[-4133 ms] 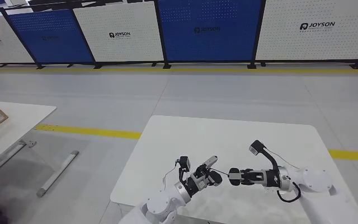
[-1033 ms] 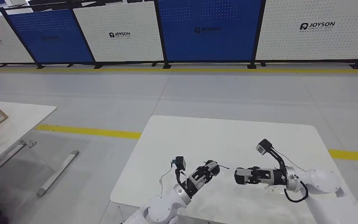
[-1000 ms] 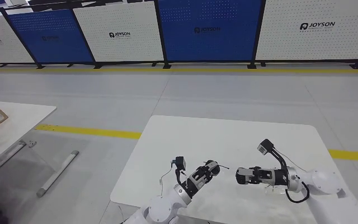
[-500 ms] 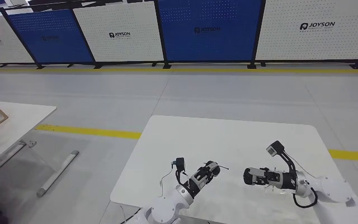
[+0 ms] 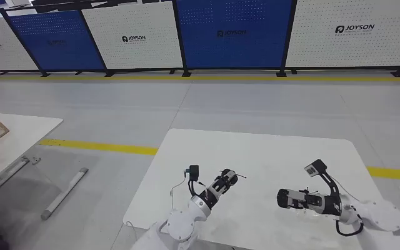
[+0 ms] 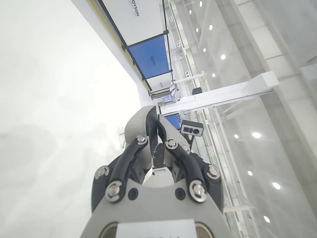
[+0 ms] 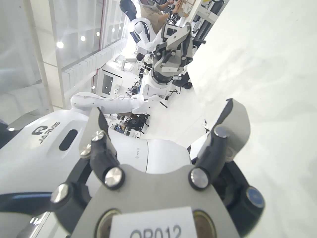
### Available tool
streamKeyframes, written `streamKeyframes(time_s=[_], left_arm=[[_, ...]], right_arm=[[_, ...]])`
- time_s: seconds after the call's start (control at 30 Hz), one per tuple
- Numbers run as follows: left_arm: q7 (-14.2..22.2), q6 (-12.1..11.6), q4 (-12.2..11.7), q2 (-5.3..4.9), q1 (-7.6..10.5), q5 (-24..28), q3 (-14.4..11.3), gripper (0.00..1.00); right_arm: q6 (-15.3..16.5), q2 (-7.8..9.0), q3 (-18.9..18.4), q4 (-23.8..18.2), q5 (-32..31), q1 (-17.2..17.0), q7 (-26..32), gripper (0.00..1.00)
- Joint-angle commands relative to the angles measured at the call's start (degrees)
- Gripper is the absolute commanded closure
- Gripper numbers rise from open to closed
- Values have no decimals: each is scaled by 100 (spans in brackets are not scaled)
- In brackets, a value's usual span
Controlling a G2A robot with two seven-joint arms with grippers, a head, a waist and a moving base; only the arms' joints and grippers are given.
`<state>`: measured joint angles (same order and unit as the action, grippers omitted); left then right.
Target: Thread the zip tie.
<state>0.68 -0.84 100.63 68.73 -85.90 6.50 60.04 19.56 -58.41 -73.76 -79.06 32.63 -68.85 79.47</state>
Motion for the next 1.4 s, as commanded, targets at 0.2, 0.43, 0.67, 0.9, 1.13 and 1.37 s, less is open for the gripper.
streamKeyframes(time_s=[0.2,0.43,0.67,0.9,1.13,1.37], left_arm=[[1493,-43,69,-194,-292,488,788,100],[1493,-43,69,-194,-292,488,788,100],[1482,-157,-59,-202,-303,478,850,100],[2027,-682,-220,-328,-769,495,1366,100],[2406,-702,-143,-337,-831,829,1355,100],[2363,-909,155,-317,-925,1422,1368,100]], right_arm=[[-8,98,-845,-539,320,-797,17,0],[-8,98,-845,-539,320,-797,17,0],[-8,98,-845,-539,320,-797,17,0],[-8,98,-845,-539,320,-797,17,0],[-8,98,-845,-539,320,-797,17,0],[-8,98,-845,-539,320,-797,17,0]])
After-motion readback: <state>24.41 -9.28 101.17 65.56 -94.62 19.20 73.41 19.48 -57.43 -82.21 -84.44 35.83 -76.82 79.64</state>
